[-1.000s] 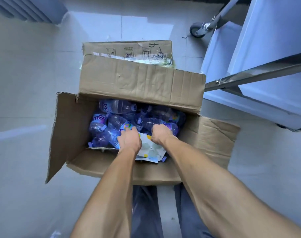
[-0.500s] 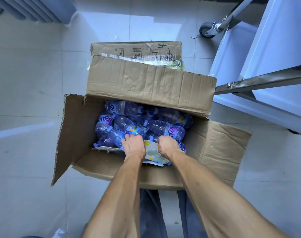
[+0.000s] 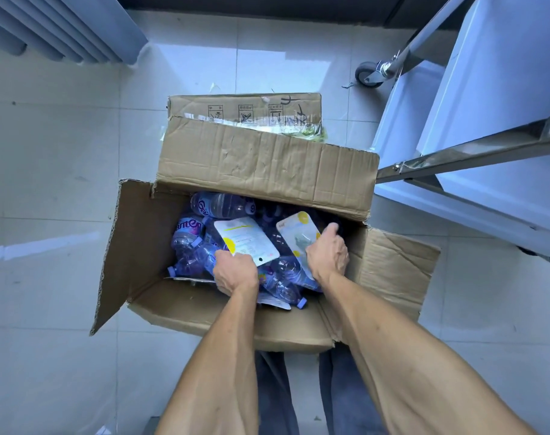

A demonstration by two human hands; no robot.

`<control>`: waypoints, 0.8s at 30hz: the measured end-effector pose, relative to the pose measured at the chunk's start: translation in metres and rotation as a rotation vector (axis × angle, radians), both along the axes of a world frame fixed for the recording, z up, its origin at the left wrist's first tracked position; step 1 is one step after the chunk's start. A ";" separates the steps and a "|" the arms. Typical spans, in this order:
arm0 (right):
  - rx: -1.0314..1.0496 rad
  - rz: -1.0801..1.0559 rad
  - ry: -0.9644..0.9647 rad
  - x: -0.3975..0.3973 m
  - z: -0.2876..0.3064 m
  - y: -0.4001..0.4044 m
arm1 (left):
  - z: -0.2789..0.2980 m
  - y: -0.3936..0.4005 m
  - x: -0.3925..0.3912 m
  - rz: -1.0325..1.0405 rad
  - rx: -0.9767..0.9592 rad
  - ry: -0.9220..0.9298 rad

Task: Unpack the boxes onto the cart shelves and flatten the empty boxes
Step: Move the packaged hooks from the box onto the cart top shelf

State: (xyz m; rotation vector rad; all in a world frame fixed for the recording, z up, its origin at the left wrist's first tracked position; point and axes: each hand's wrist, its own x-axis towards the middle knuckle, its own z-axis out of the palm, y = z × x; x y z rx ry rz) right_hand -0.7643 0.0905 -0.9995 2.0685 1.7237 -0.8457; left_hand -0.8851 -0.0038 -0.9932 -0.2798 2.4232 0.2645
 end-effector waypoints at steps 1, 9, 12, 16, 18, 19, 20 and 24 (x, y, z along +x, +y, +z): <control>-0.041 -0.025 -0.026 0.002 -0.001 -0.002 | 0.000 -0.003 0.003 -0.033 0.020 0.000; -0.036 -0.077 -0.067 0.010 -0.012 -0.017 | -0.005 -0.008 0.042 -0.292 0.403 -0.118; -0.210 0.023 -0.103 0.009 -0.017 -0.024 | -0.008 0.005 0.048 0.023 0.403 -0.226; -0.159 0.167 -0.224 0.008 -0.023 -0.033 | -0.018 0.025 0.043 0.385 0.349 -0.274; -0.128 0.221 -0.245 0.008 -0.027 -0.034 | -0.024 0.030 0.041 0.270 0.311 -0.228; -0.158 0.246 -0.235 0.009 -0.029 -0.034 | -0.027 0.031 0.040 0.177 0.266 -0.218; -0.199 0.261 -0.217 0.009 -0.031 -0.034 | -0.030 0.032 0.040 0.089 0.207 -0.209; -0.248 0.253 -0.191 0.011 -0.042 -0.031 | -0.037 0.035 0.035 -0.101 0.053 -0.060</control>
